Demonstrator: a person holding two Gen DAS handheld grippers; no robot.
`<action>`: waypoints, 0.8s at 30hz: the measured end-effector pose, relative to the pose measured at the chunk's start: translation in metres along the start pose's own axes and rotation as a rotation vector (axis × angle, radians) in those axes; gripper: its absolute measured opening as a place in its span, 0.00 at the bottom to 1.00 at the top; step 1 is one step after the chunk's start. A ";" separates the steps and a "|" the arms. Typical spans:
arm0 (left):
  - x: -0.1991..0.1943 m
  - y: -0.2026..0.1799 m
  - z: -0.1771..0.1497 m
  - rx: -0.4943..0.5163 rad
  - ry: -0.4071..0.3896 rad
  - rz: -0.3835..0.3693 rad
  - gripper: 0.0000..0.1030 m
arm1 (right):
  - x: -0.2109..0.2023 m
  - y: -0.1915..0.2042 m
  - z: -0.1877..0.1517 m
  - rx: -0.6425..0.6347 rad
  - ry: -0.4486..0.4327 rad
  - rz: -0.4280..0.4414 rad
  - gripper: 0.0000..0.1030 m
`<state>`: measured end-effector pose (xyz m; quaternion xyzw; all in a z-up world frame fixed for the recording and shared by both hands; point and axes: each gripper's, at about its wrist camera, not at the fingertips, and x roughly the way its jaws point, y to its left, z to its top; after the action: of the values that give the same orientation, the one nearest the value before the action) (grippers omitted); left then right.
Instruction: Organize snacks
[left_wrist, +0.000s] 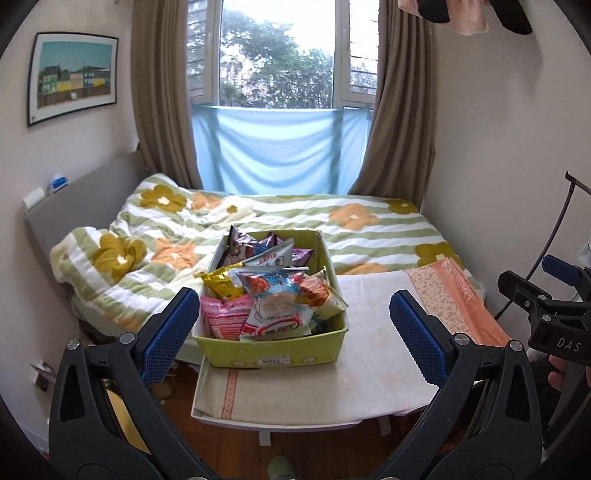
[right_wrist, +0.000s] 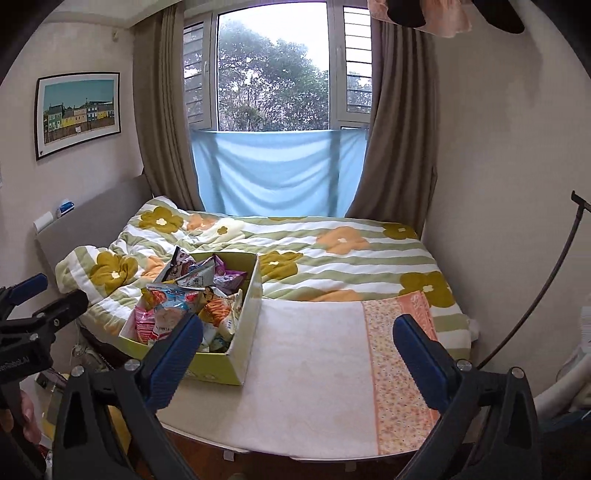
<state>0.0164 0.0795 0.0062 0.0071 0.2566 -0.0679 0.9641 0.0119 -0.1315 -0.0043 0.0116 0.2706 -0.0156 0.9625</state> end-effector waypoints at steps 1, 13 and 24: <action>-0.003 -0.002 -0.003 -0.001 -0.001 0.000 0.99 | -0.003 -0.003 -0.003 0.000 0.001 -0.005 0.99; -0.017 -0.017 -0.009 0.011 -0.013 0.033 0.99 | -0.024 -0.022 -0.016 0.006 -0.021 -0.043 0.99; -0.012 -0.022 -0.006 0.031 -0.015 0.029 0.99 | -0.028 -0.027 -0.017 0.041 -0.035 -0.063 0.99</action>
<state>0.0000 0.0598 0.0077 0.0252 0.2483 -0.0582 0.9666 -0.0223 -0.1569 -0.0044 0.0226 0.2534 -0.0519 0.9657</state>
